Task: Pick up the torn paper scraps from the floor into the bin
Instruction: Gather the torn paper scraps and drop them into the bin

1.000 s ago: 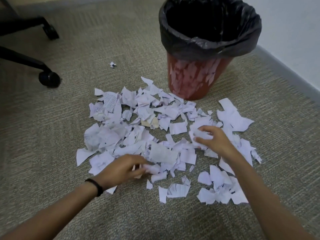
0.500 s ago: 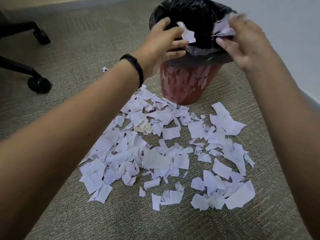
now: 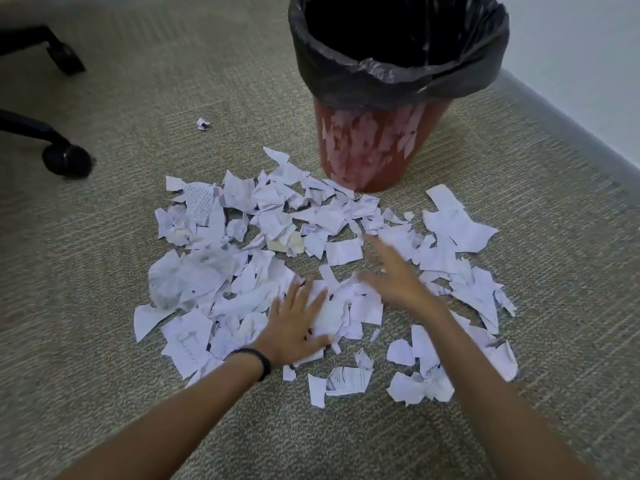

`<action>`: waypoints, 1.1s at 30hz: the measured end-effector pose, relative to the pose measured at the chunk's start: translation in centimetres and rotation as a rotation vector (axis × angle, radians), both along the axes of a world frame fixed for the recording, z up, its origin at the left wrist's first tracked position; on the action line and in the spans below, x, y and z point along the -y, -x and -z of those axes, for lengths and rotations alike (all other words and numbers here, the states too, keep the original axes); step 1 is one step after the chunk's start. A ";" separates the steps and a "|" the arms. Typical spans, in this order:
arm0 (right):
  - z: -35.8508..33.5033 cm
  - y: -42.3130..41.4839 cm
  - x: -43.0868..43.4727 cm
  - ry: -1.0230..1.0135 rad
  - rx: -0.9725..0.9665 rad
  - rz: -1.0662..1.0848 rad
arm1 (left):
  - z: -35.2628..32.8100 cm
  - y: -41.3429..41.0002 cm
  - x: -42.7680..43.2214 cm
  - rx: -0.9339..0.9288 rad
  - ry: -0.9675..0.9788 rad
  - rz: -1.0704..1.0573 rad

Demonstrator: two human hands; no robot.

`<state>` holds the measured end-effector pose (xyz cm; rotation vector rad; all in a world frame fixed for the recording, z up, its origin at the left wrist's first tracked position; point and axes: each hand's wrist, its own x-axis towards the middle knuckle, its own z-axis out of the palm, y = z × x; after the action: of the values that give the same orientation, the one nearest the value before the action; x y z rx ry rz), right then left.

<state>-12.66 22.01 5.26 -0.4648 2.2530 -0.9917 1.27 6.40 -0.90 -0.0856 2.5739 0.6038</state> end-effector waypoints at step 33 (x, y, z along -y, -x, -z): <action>-8.6 4.9 -1.1 0.604 0.146 0.436 | -14.0 9.3 1.7 -0.436 -1.021 -0.502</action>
<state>-17.52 23.10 13.81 -0.1307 1.9300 -1.8824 -8.00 4.73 13.11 -0.2723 2.2732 2.2347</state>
